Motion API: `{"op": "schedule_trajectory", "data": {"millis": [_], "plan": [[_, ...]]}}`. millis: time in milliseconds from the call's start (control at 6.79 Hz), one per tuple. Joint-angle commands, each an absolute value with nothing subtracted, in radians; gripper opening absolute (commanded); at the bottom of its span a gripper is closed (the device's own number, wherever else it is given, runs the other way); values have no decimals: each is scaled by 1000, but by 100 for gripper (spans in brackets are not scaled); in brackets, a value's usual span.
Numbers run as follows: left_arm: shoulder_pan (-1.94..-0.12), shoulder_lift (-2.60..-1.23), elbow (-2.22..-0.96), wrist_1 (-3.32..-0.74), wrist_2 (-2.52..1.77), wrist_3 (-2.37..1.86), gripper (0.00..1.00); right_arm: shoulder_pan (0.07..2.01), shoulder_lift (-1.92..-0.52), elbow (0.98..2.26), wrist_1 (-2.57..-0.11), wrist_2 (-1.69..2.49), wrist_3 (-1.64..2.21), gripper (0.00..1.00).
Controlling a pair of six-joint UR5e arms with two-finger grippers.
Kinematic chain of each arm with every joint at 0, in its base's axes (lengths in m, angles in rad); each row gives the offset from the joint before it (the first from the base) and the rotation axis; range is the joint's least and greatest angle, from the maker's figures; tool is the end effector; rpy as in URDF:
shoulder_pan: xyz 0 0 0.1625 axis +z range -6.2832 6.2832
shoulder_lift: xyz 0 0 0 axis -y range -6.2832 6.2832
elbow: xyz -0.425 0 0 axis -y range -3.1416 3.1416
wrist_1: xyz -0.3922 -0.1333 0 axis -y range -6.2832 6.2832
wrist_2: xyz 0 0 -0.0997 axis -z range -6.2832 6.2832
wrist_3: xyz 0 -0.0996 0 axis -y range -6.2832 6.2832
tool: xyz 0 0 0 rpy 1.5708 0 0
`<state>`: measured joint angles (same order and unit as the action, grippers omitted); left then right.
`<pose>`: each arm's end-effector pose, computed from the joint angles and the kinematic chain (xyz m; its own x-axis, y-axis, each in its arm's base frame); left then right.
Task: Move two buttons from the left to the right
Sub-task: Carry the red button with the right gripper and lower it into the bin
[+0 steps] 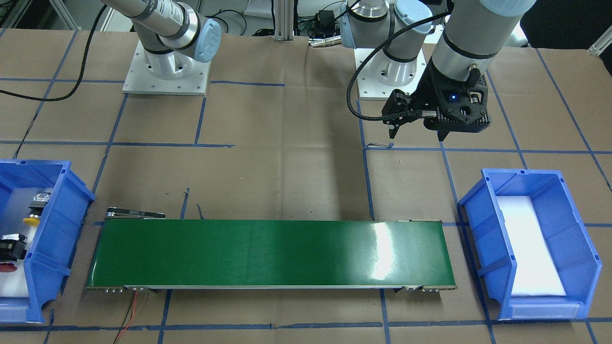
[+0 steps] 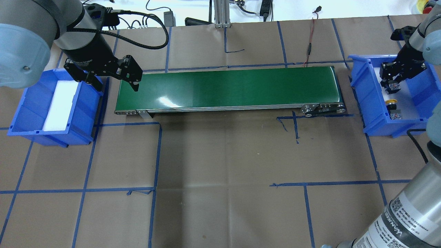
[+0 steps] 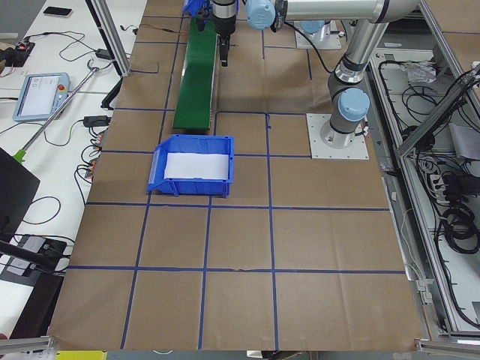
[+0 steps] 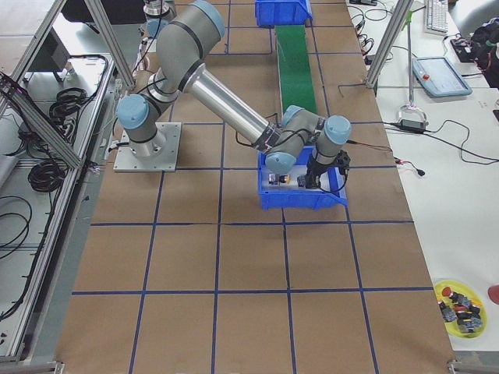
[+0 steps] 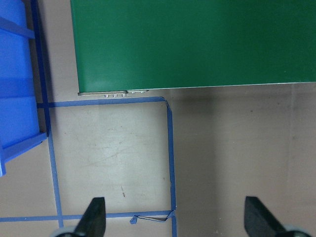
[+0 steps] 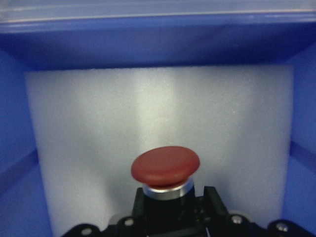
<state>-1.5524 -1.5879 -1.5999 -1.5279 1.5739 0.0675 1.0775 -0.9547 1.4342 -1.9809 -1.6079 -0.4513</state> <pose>-0.1238 -0.5008 0.4694 -0.9988 0.0491 -0.0029 0.0491 0.9988 0.0035 -0.2107 -0.6657 0.2222 -0.9992 0.0406 0.0031 0.0407 0.9961 0.0785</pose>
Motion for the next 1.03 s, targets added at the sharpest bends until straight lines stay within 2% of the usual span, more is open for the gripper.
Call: {"op": "schedule_trajectory", "data": {"millis": [0,147,295,442,884], "plan": [[-1552,-1589,-1600,-1528,1575,67,100,1081,-953,1434,-1971,-1609,-456,7],[-1552,-1588,-1597,-1528,1575,67,100,1083,-953,1434,-1968,-1609,-454,8],[-1552,-1591,-1597,-1528,1575,67,100,1083,-953,1434,-1971,-1608,-459,49],[-1552,-1592,-1595,-1528,1575,67,100,1085,-956,1434,-1967,-1600,-448,99],[-1552,-1589,-1597,-1528,1574,67,100,1086,-986,1421,-1938,-1606,-453,100]]}}
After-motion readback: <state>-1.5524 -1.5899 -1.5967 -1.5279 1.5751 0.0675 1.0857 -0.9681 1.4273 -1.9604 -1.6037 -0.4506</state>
